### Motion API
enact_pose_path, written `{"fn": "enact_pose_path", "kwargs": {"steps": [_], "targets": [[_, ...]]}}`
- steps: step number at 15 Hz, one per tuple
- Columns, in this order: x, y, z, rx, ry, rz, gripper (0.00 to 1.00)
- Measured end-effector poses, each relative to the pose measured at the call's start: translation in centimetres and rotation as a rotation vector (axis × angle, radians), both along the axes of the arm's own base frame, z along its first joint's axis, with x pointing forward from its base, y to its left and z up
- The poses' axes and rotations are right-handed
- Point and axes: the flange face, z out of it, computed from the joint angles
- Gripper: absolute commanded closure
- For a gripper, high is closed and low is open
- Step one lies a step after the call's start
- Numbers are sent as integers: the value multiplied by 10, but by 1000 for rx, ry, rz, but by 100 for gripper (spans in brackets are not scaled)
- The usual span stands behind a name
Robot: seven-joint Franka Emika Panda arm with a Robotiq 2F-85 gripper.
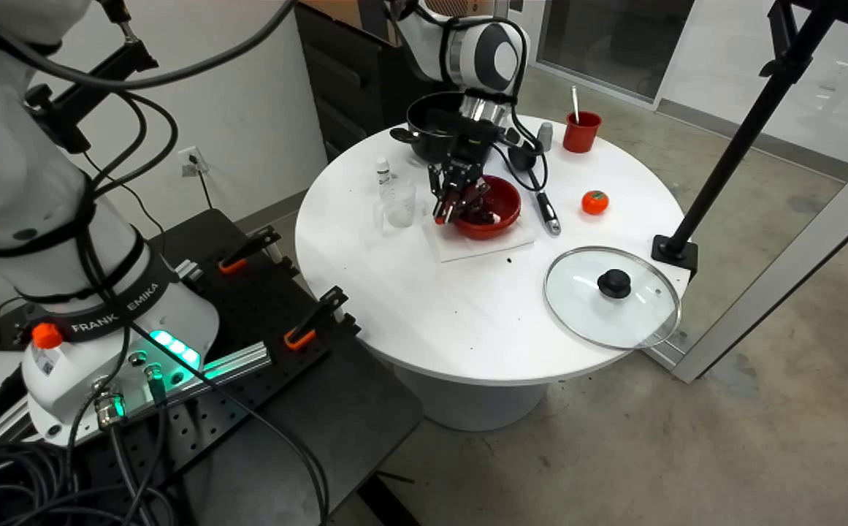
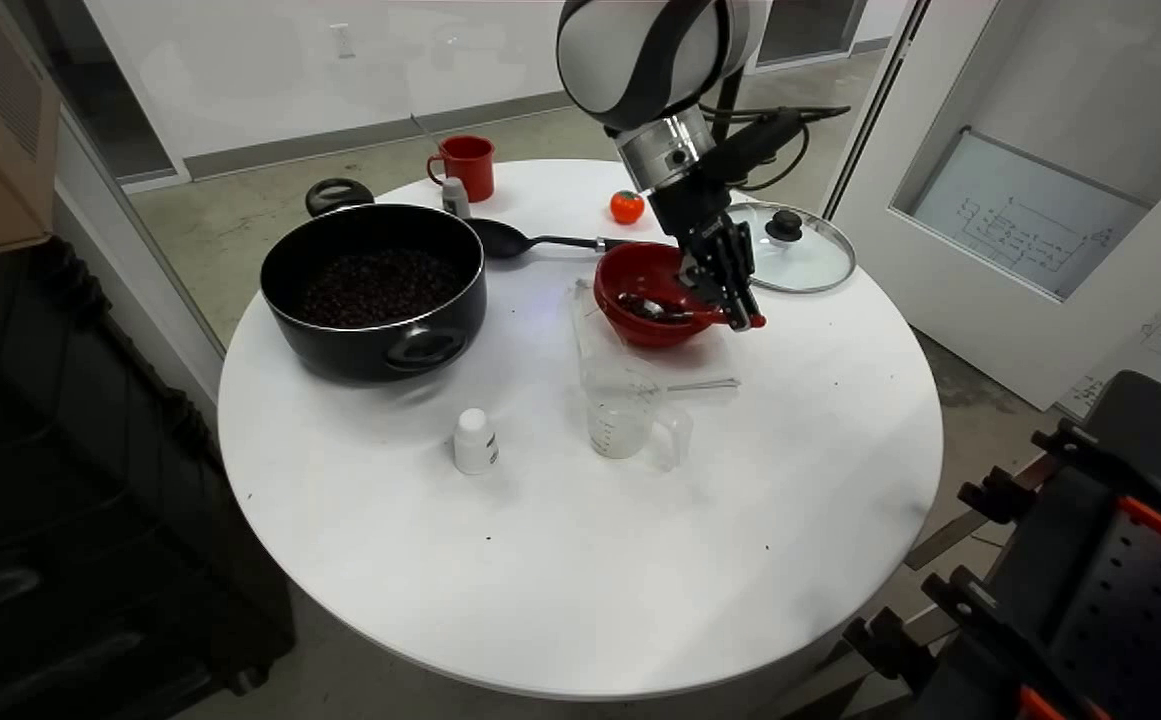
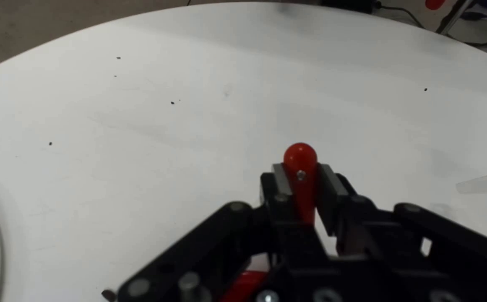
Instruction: Use the small spoon on the table to scoop some beans out of the red bowl into the jar
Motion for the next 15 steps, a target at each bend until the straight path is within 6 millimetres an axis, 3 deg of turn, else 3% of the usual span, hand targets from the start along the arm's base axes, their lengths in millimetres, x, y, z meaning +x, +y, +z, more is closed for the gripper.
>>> {"fn": "enact_pose_path", "kwargs": {"steps": [6,15], "targets": [[-3,6,14,3,-11,10,95],[-4,-1,73,13,-98,-19,95]]}}
